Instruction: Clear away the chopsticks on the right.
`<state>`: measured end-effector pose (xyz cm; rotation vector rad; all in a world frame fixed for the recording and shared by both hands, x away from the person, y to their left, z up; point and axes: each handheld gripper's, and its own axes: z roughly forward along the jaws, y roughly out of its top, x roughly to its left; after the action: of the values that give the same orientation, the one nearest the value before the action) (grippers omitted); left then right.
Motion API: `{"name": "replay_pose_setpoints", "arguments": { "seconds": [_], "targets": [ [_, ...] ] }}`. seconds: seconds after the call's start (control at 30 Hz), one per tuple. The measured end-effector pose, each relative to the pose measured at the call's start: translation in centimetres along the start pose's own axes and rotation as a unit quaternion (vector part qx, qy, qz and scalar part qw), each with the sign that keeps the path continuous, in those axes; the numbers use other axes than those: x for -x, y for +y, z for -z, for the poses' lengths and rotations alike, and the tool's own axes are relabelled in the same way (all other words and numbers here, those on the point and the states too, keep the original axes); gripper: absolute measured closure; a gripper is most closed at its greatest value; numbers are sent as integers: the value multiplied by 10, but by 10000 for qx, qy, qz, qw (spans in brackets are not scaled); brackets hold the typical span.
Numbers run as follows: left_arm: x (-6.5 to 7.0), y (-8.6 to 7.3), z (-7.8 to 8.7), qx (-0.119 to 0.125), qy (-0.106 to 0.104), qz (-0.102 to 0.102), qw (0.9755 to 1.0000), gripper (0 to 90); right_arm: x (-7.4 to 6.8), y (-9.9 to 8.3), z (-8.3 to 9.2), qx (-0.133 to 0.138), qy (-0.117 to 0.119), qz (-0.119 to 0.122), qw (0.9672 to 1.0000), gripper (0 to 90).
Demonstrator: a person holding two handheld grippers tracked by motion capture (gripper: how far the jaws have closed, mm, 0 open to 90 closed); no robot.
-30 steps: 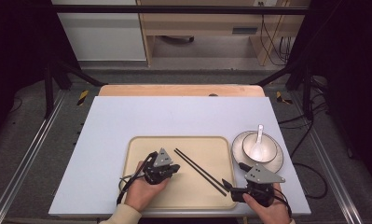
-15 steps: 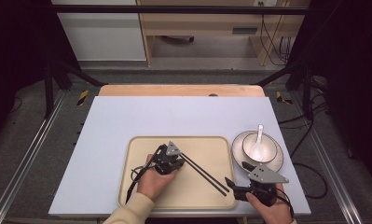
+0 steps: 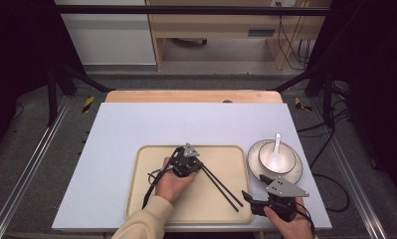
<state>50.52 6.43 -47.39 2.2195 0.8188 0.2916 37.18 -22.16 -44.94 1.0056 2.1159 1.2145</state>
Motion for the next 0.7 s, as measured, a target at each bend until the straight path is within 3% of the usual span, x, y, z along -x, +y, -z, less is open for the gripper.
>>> {"name": "replay_pose_setpoints", "arguments": {
  "seconds": [0.37,0.7],
  "targets": [
    [-4,25,-25,-3,-108,-110,9999,898,-2,-7,-1,-163,-42,38,9999,219],
    [10,43,-44,-44,-286,-319,9991,898,0,-10,1,-236,-74,-4,9997,221]
  ]
}}
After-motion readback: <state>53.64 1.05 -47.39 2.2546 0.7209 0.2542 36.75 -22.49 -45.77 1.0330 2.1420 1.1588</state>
